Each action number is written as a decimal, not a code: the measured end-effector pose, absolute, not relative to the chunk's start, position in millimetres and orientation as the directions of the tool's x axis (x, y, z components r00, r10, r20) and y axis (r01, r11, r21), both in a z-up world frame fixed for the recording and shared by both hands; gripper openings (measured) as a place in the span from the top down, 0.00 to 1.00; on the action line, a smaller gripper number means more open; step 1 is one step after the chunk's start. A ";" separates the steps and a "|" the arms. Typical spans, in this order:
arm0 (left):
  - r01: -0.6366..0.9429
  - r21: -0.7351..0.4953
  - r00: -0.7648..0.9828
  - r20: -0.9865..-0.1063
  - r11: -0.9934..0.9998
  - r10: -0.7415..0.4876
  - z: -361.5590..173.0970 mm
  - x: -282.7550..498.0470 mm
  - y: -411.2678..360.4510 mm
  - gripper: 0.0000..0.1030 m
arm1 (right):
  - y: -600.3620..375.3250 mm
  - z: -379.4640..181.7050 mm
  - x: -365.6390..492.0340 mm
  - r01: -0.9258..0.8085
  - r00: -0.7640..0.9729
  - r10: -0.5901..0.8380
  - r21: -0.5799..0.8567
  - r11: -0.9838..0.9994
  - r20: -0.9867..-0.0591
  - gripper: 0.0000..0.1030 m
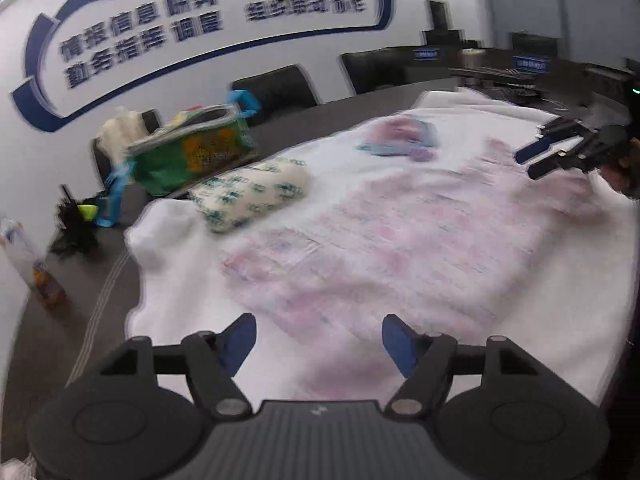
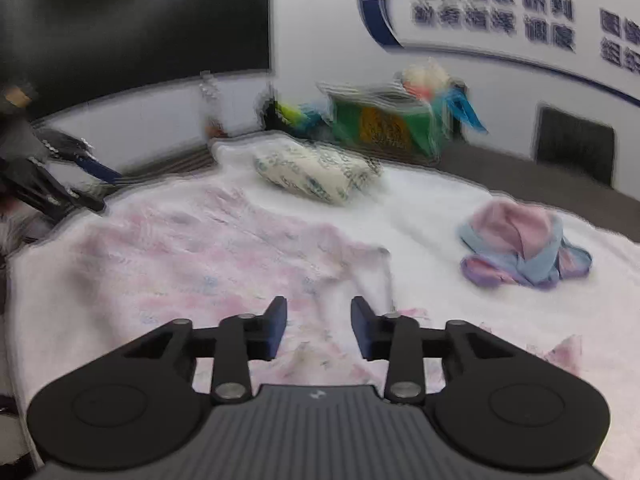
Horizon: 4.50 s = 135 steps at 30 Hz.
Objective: Fold clothes
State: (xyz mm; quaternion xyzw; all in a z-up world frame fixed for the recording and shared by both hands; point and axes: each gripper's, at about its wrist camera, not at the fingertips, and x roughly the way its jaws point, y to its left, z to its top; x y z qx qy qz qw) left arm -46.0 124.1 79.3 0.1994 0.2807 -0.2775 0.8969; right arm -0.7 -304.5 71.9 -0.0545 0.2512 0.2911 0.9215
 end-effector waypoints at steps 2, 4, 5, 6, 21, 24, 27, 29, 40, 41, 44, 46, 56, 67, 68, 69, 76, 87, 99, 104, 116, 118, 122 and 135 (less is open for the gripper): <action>0.682 0.262 0.666 -0.610 0.683 -0.430 61.4 -70.6 111.5 0.36 | -309.3 68.0 -34.3 -0.614 0.675 0.532 0.011 0.789 -0.511 0.63; 0.736 0.342 0.645 -0.614 0.584 -0.455 42.7 -83.5 91.7 0.41 | -305.3 57.4 -58.4 -0.627 0.669 0.497 -0.062 0.776 -0.552 0.63; 0.751 0.366 0.636 -0.622 0.550 -0.456 35.5 -84.4 83.4 0.42 | -302.6 50.2 -67.8 -0.625 0.672 0.467 -0.101 0.774 -0.574 0.63; 0.753 0.363 0.630 -0.639 0.548 -0.442 30.0 -76.9 78.7 0.42 | -300.3 43.5 -74.9 -0.621 0.676 0.440 -0.136 0.772 -0.591 0.63; 0.716 0.213 0.613 -0.647 0.665 -0.453 41.6 -57.4 107.1 1.00 | -325.7 27.3 -56.2 -0.645 0.572 0.562 0.095 0.758 -0.597 0.98; 0.707 0.201 0.628 -0.618 0.678 -0.473 52.4 -78.1 114.1 1.00 | -330.9 34.6 -64.4 -0.658 0.554 0.581 0.114 0.744 -0.597 0.99; 0.710 0.186 0.629 -0.601 0.679 -0.494 61.7 -106.4 115.8 1.00 | -333.7 44.3 -81.9 -0.663 0.550 0.598 0.130 0.737 -0.583 0.99; 0.715 0.168 0.624 -0.592 0.679 -0.510 64.8 -127.6 116.5 1.00 | -332.3 48.8 -94.5 -0.666 0.544 0.596 0.128 0.735 -0.591 0.99; 0.593 0.082 0.696 -0.552 0.801 -0.459 46.0 -123.9 69.9 0.51 | -322.9 70.7 -138.5 -0.667 0.579 0.577 0.071 0.741 -0.575 0.80; 0.575 0.079 0.709 -0.544 0.814 -0.448 45.5 -120.3 62.7 0.44 | -311.2 76.0 -132.7 -0.654 0.615 0.560 0.037 0.756 -0.555 0.77; 0.520 0.067 0.748 -0.519 0.852 -0.415 43.9 -109.6 41.2 0.52 | -254.8 78.5 -105.6 -0.553 0.729 0.454 -0.049 0.832 -0.512 0.75; 0.482 0.059 0.772 -0.502 0.874 -0.391 42.8 -102.5 26.8 0.68 | -216.3 68.8 -88.4 -0.542 0.723 0.475 0.013 0.840 -0.501 0.77; 0.275 0.133 0.853 -0.490 0.952 -0.178 -3.1 -99.4 37.1 0.56 | -137.0 12.7 -68.1 -0.393 0.774 0.339 0.013 0.919 -0.534 0.85; 0.331 0.079 0.879 -0.388 0.940 -0.277 11.6 -132.5 52.3 0.56 | -200.8 17.7 -110.0 -0.264 0.853 0.248 0.030 0.964 -0.460 0.82; 0.383 0.078 0.873 -0.356 0.921 -0.333 13.8 -142.6 55.5 0.53 | -200.6 20.0 -117.7 -0.292 0.856 0.277 0.036 0.956 -0.437 0.82; 0.426 0.084 0.859 -0.348 0.901 -0.375 14.3 -150.1 59.4 0.52 | -200.4 22.3 -125.5 -0.319 0.857 0.307 0.040 0.947 -0.414 0.82; 0.434 0.002 0.806 -0.447 0.901 -0.388 -8.2 -148.8 98.1 0.57 | -185.5 5.1 -148.2 -0.477 0.788 0.441 0.027 0.878 -0.429 0.82; 0.429 0.100 0.782 -0.538 0.898 -0.314 92.5 -71.8 128.1 0.35 | -256.4 58.2 -115.7 -0.432 0.796 0.392 0.020 0.902 -0.461 0.62; 0.414 -0.068 0.579 -0.750 0.908 -0.320 50.9 129.6 141.2 0.28 | -272.5 81.1 104.9 -0.508 0.527 0.512 0.232 0.830 -0.678 0.48; 0.446 -0.176 0.537 -0.732 0.877 -0.420 39.3 134.2 151.5 0.75 | -255.9 47.7 134.7 -0.532 0.404 0.547 0.298 0.793 -0.733 0.55; 0.465 -0.033 0.751 -0.514 0.885 -0.414 92.8 10.1 132.8 0.99 | -241.1 93.4 47.6 -0.737 0.571 0.593 -0.037 0.674 -0.567 0.97; 0.453 0.037 0.796 -0.467 0.891 -0.385 94.3 -42.0 126.0 0.99 | -241.8 99.1 14.0 -0.757 0.599 0.595 -0.138 0.638 -0.536 0.97; 0.433 0.064 0.807 -0.473 0.899 -0.354 71.9 -114.6 123.2 0.99 | -249.9 92.3 -47.2 -0.784 0.586 0.615 -0.176 0.595 -0.528 0.97; 0.549 0.223 0.805 -0.402 0.806 -0.437 65.1 -157.0 98.7 0.40 | -227.5 82.5 -102.7 -0.821 0.539 0.642 -0.170 0.545 -0.546 0.54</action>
